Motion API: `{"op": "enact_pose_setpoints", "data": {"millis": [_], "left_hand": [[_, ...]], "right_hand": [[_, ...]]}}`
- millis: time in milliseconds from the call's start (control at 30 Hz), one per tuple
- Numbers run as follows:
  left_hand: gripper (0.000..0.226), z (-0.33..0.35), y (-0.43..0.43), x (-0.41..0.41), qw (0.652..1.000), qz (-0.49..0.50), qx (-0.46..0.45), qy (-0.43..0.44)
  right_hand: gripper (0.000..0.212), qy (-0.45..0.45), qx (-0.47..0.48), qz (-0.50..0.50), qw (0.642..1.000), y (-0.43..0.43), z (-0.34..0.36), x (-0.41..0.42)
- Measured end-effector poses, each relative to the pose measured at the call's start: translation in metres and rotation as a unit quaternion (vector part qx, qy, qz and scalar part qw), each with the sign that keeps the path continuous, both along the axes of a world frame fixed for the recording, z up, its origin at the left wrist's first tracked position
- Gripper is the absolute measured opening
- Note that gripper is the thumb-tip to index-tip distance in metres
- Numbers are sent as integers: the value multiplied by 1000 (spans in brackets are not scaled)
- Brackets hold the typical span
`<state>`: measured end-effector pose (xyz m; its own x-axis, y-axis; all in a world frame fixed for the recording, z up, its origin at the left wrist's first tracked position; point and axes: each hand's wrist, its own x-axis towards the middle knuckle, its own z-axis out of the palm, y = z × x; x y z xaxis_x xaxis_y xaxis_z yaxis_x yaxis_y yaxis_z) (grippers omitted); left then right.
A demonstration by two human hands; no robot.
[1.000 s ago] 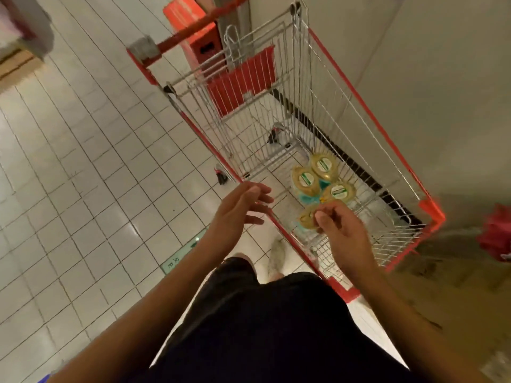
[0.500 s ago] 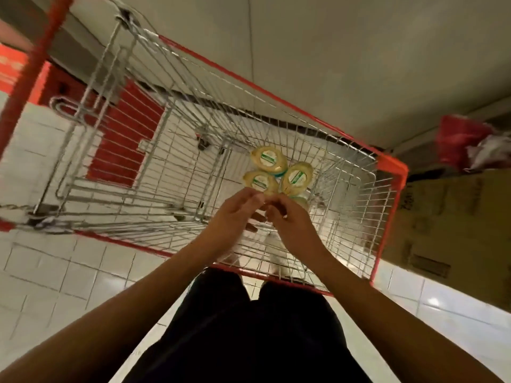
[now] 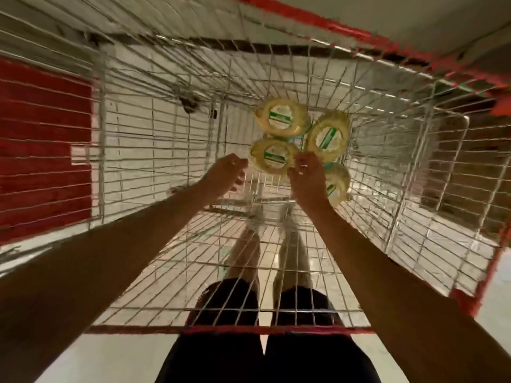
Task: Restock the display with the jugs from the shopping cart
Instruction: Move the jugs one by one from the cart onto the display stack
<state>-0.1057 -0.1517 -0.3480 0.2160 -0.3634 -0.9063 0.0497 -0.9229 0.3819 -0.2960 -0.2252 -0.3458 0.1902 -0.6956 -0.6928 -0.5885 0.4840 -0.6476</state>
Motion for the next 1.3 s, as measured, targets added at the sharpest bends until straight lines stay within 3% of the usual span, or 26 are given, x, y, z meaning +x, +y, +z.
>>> {"op": "enact_pose_setpoints", "data": {"millis": [167,267,367,467,667,867,967,1067,1200,1300], "left_hand": [[15,-126,-11,0,991,114,68,-18],[37,-172,-19,-7,987,145,67,6],[55,-208,-29,-2,963,250,46,94],[67,-232,-36,6,922,338,39,183],[64,-237,-38,20,900,370,51,223],[73,-178,-17,24,885,391,33,252],[57,-121,-5,26,886,370,-18,279],[47,-47,-2,23,867,367,-59,332],[68,47,12,16,818,307,-146,464],[61,110,17,11,843,254,-156,448]], "right_hand": [[84,84,-32,118,989,2,-103,-4],[109,95,-20,139,986,19,-151,-13],[83,115,2,83,990,29,-187,-9],[67,106,-1,88,990,35,-213,-5],[41,85,-84,97,988,45,-226,-4],[17,24,-129,101,986,51,-150,1],[8,-24,-98,116,988,42,-86,0],[21,-95,-74,103,987,34,-10,-3],[39,-189,-92,54,976,34,91,-8],[32,-218,-130,50,966,38,153,-18]]}}
